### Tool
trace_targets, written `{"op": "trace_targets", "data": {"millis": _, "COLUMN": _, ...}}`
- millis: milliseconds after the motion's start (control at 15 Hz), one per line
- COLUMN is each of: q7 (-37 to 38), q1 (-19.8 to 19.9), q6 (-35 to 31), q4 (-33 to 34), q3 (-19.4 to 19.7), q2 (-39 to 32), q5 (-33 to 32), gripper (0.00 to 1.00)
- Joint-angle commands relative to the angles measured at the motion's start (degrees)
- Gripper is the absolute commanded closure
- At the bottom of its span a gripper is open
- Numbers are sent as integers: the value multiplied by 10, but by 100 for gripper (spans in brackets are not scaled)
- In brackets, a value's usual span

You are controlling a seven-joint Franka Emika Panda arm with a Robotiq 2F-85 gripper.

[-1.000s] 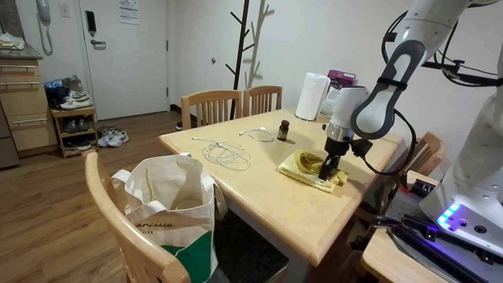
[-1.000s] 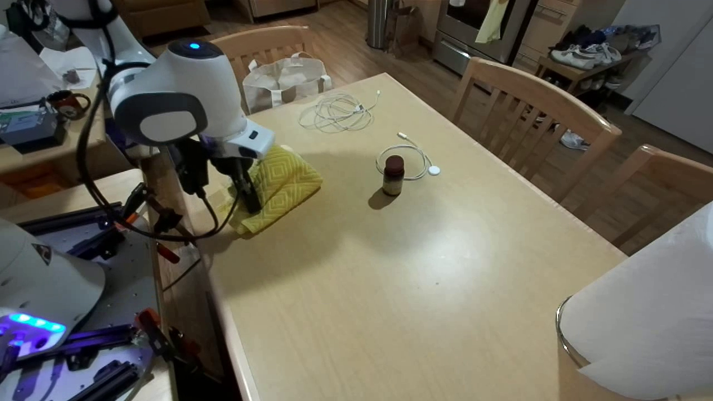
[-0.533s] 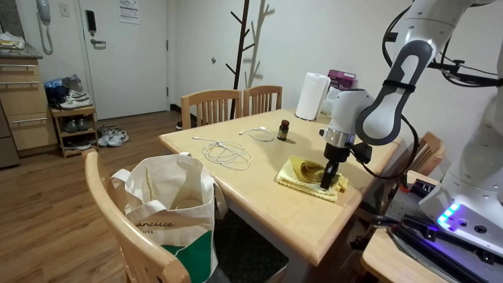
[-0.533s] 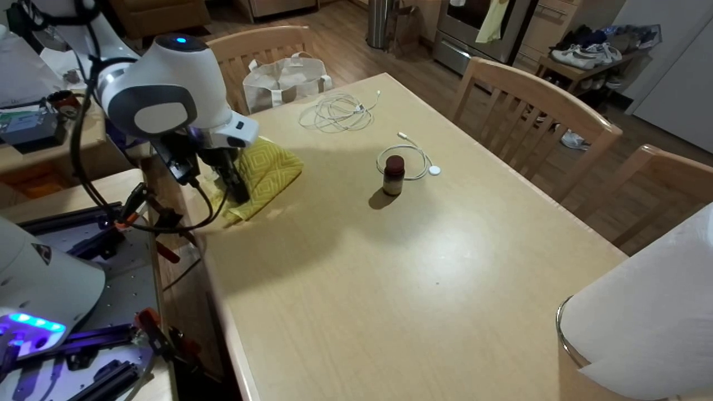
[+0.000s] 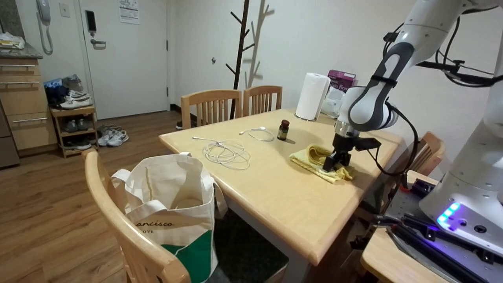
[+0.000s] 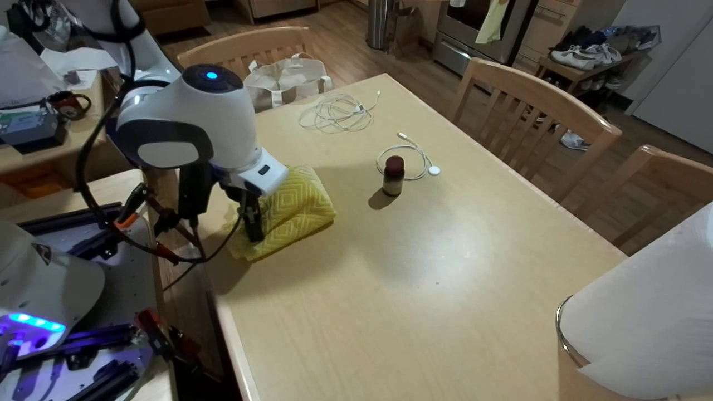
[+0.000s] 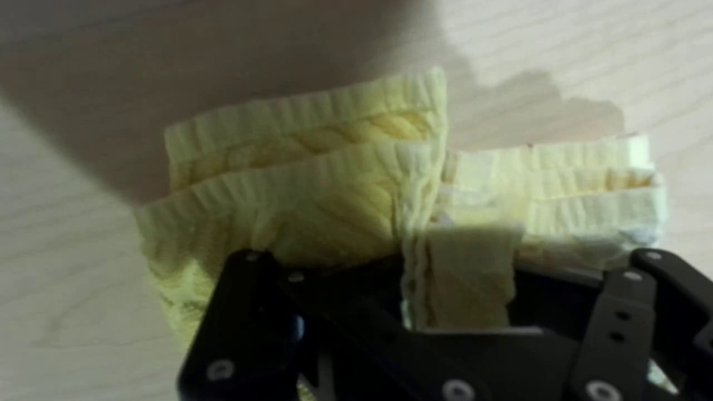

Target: Use the yellow towel to wipe the table

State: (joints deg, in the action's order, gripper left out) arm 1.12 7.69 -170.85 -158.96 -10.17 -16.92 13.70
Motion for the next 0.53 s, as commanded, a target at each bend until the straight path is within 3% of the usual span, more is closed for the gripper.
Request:
{"op": "trace_targets", "data": {"millis": 0, "q7": -32, "q1": 91, "q6": 3, "q4": 1, "q3": 18, "q2": -25, "q5": 40, "gripper": 91}}
{"op": "trace_targets", "data": {"millis": 267, "q7": -49, "q1": 195, "q6": 33, "q4": 6, "q3": -2, "q2": -15, "q5": 95, "gripper": 91}}
{"op": "trace_targets", "data": {"millis": 467, "q7": -58, "q1": 224, "q6": 47, "q4": 21, "q3": -49, "q2": 1, "q5": 128, "gripper": 91}}
